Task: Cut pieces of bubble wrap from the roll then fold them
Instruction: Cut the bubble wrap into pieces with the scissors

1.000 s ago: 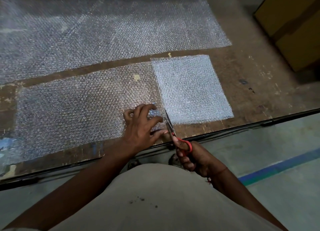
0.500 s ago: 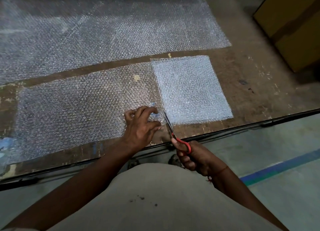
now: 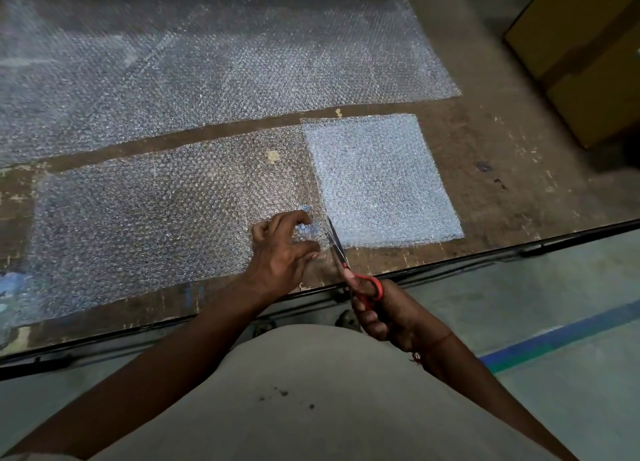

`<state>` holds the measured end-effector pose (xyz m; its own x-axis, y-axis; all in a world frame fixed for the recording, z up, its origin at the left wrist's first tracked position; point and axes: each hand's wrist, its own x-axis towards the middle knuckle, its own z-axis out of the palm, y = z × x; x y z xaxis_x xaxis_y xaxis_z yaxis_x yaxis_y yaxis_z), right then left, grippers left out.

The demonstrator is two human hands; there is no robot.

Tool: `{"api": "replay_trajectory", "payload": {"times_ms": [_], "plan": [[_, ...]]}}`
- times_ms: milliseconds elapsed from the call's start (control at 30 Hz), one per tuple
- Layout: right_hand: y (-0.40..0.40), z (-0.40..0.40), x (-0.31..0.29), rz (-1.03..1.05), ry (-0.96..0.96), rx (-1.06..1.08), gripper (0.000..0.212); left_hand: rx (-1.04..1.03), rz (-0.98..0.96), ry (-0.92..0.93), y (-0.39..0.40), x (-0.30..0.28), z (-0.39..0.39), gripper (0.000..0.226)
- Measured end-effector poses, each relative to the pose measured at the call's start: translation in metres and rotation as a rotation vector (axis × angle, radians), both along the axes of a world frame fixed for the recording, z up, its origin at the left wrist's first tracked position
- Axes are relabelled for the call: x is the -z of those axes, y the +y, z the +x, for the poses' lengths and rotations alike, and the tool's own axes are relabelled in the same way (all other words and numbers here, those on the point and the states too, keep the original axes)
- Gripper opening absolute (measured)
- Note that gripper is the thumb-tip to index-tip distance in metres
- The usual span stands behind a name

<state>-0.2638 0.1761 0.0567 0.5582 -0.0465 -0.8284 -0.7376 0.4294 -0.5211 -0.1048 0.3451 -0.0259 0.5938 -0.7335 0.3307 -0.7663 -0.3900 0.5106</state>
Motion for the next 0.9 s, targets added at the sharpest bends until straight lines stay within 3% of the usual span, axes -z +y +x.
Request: {"api": "replay_trajectory", "payload": {"times_ms": [133,300,433,633,900], "plan": [[0.004,-0.006,0.016,-0.002,0.015,-0.032,0.060,-0.008,-0.042,-0.014,0.002,-0.001,-0.001,0.007],[0.007,-0.010,0.025,0.028,-0.011,-0.038,0.073,-0.036,0.004,0.001,0.001,-0.005,-0.003,0.024],[0.006,-0.010,0.026,0.020,-0.012,-0.020,0.069,-0.029,0.011,-0.031,0.000,-0.006,-0.002,0.011],[0.006,-0.007,0.018,-0.040,-0.003,-0.008,0.050,-0.005,0.003,-0.021,0.000,-0.003,-0.002,0.011],[0.006,-0.008,0.016,-0.139,0.016,-0.045,0.050,0.001,-0.023,-0.017,0.000,-0.001,-0.001,0.011]]}}
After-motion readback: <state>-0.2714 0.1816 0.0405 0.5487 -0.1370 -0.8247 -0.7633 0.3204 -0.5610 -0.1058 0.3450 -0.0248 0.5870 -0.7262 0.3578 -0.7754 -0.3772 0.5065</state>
